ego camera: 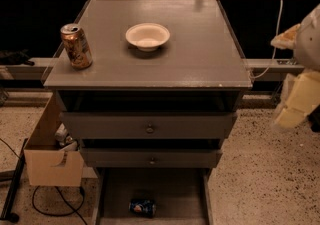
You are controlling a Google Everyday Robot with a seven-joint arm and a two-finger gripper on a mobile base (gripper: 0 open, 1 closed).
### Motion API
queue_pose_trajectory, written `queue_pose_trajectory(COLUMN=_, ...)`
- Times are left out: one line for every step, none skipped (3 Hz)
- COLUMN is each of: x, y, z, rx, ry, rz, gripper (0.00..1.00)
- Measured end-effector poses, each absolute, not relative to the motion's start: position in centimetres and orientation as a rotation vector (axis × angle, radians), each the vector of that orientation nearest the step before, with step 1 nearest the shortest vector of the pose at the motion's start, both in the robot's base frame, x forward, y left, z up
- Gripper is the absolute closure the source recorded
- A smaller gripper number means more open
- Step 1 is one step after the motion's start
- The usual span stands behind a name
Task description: Pick pepsi can from bottom drawer and place on counter
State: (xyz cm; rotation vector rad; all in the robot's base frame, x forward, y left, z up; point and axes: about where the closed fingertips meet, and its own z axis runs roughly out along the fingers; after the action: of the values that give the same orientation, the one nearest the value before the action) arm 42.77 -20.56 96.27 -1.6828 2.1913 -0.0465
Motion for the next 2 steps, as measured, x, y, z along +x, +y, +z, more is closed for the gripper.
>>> queue_pose_trajectory(x=41.2, y=-18.5, z=92.3, rx=-1.65, ry=2.104, rz=0.089, gripper=0.0)
queue_pose_trajectory(x=40.4, y=-16.3, z=87.8, rx=-1.659, ry=1.987, rz=0.222, gripper=0.0)
